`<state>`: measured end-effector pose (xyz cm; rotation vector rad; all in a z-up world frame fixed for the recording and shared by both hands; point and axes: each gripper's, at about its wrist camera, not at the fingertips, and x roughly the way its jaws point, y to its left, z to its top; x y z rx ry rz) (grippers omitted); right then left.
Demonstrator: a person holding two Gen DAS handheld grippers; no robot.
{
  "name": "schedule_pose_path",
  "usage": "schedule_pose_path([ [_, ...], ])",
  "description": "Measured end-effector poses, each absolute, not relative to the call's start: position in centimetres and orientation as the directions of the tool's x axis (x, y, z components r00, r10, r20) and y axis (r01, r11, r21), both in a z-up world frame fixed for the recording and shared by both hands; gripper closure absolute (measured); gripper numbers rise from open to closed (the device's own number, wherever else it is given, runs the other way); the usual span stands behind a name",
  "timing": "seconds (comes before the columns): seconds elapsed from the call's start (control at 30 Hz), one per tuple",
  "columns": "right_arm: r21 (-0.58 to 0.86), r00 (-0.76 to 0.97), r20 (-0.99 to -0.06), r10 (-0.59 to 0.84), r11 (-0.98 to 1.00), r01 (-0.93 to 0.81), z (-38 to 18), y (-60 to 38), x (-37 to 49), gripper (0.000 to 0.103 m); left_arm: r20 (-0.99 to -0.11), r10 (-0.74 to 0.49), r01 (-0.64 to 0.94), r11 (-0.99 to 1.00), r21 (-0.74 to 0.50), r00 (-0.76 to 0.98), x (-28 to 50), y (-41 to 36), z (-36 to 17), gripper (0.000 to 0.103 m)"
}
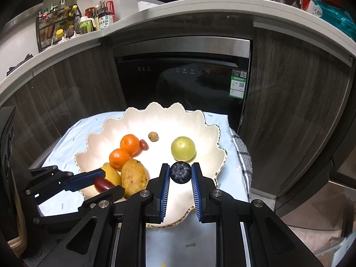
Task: Organize fruits
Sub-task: 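Open both tools over the bowl to drop the red date and blueberry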
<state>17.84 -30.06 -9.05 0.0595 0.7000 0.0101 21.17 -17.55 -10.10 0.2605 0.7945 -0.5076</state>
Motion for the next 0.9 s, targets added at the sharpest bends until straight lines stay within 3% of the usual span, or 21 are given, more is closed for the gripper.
schedule_pose_path([
  [0.13, 0.067, 0.753, -0.657, 0.040, 0.998, 0.005, -9.5, -30.1, 18.5, 0.082, -0.741, -0.334, 0.524, 0.851, 0.028, 0.583, 21.4, -17.5, -10.4, 0.068],
  [0.27, 0.062, 0.750, -0.660, 0.035, 0.998, 0.008, -9.8, -30.1, 18.7, 0.080, -0.740, -0.328, 0.514, 0.857, 0.028, 0.587, 21.5, -17.3, -10.5, 0.054],
  [0.4, 0.059, 0.758, -0.652, 0.021, 0.998, 0.023, -9.6, -30.1, 18.5, 0.059, -0.740, -0.321, 0.505, 0.863, 0.029, 0.591, 21.5, -17.0, -10.5, 0.048],
  [0.5, 0.058, 0.767, -0.641, 0.013, 0.998, 0.033, -9.4, -30.1, 18.1, 0.048, -0.738, -0.316, 0.498, 0.867, 0.032, 0.597, 21.4, -16.9, -10.3, 0.043],
  [0.63, 0.059, 0.775, -0.632, 0.007, 0.997, 0.039, -9.0, -30.1, 17.7, 0.044, -0.731, -0.305, 0.484, 0.874, 0.039, 0.610, 21.2, -16.6, -10.0, 0.033],
  [0.9, 0.056, 0.788, -0.615, -0.008, 0.997, 0.054, -8.1, -30.1, 16.9, 0.044, -0.720, -0.299, 0.468, 0.883, 0.042, 0.627, 20.7, -16.1, -9.2, 0.028],
])
